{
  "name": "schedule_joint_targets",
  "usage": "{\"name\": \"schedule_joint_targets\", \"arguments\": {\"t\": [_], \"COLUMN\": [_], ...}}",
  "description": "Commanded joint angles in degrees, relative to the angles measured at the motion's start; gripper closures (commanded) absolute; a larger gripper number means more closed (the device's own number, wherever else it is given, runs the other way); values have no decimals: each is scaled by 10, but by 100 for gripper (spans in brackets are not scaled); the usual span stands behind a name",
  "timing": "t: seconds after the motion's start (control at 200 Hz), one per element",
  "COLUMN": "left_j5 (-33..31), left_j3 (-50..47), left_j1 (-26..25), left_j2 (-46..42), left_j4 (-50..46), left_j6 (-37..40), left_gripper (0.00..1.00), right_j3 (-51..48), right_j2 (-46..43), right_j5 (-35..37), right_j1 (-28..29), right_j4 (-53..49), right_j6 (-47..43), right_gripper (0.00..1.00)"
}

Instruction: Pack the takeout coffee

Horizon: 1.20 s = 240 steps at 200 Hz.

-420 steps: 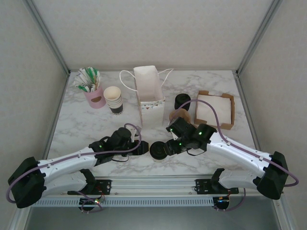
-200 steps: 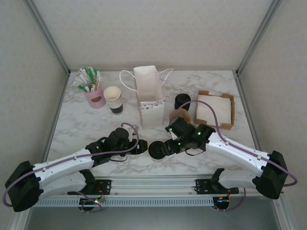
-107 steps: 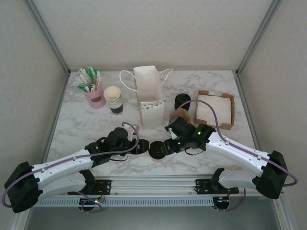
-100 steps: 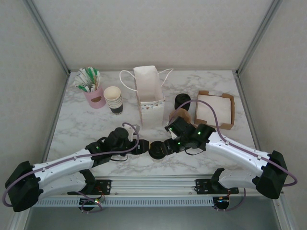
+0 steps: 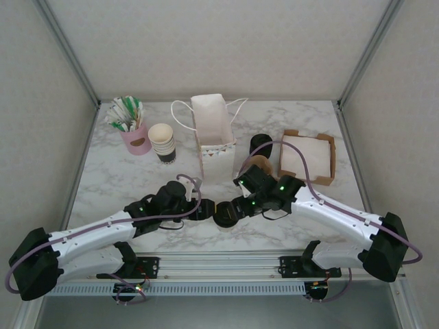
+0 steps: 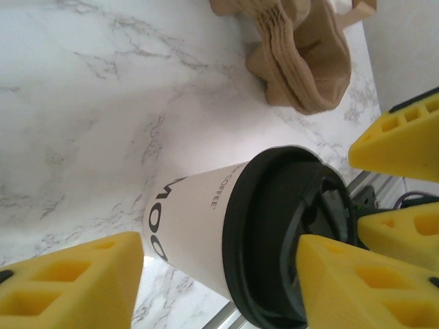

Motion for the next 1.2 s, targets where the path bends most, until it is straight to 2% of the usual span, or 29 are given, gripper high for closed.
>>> {"name": "schedule_joint_targets", "arguments": {"t": [0.0,0.215,0.355,0.606,0.686,0.821,1.197], "left_j5": [-48,-135,-192,-317,-364,-367,-365], "left_j3": [39,66,59,2,-24,-50,-39], "left_j1": [-3,-2,-2,-2,-2,-2,-2], "left_j2": [-29,-106,-179,-294,-307,-311,-277], "left_j4": [-37,-80,-87,-88,-96,-76,-71], "left_j6": [18,26,16,-32,-71,-77,-61], "left_gripper": [32,10,1,0,0,0,0], "right_j3": [28,31,20,-43,-76,-106,-93], "right_j2": [-30,-92,-149,-272,-309,-339,-296], "right_j5": [28,150,206,373,385,383,369], "right_j1": [-2,-2,-2,-2,-1,-2,-2], "right_j4": [-14,-42,-51,-65,-53,-43,-45], "right_j6": [-7,-9,0,96,111,122,118], "right_gripper": [36,14,1,1,1,1,1]}}
